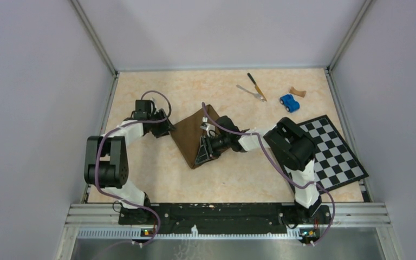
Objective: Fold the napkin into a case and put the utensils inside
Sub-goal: Smooth out the top corner of the smaller-rectangle-folded napkin at the center of the board.
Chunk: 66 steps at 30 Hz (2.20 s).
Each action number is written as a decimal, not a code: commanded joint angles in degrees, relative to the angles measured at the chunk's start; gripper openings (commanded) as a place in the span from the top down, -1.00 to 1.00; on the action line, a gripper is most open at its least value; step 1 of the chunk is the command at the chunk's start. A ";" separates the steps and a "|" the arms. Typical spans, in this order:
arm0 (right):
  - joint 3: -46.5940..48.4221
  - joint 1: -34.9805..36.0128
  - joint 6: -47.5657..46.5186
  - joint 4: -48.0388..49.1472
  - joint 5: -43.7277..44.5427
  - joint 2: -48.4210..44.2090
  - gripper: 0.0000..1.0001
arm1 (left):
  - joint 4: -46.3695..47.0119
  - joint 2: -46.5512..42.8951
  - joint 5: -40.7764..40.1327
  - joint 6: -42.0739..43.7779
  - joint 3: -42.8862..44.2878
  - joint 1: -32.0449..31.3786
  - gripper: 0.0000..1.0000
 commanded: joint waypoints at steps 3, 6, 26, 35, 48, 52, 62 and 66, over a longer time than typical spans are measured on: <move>-0.48 0.56 -1.14 1.54 0.54 -1.09 0.37 | 1.18 3.20 -1.97 0.46 2.81 0.07 0.18; -0.74 0.56 -1.47 1.48 0.69 -0.95 0.40 | 1.62 4.08 -2.81 0.40 3.39 0.00 0.32; -1.21 0.65 -0.44 3.14 -0.20 -0.18 0.46 | 1.97 3.48 -5.01 1.45 5.05 0.06 0.82; 0.56 1.68 0.36 2.29 -0.55 -1.80 0.45 | 2.44 4.45 -4.81 1.49 6.03 0.07 0.86; 0.84 1.96 5.93 7.31 -2.12 -2.85 0.45 | -3.15 0.54 -10.04 1.54 7.25 -0.96 -0.01; 1.26 2.12 6.59 8.15 -2.26 -1.80 0.45 | -4.56 -5.63 -10.15 1.85 5.82 -3.11 -0.12; 5.22 3.02 6.32 6.64 -1.71 0.87 0.49 | 1.80 -7.84 1.49 -3.32 -1.02 -6.57 0.30; 6.81 3.22 6.21 6.47 -1.82 2.89 0.50 | 3.39 -6.52 3.33 -4.61 -1.83 -6.70 0.36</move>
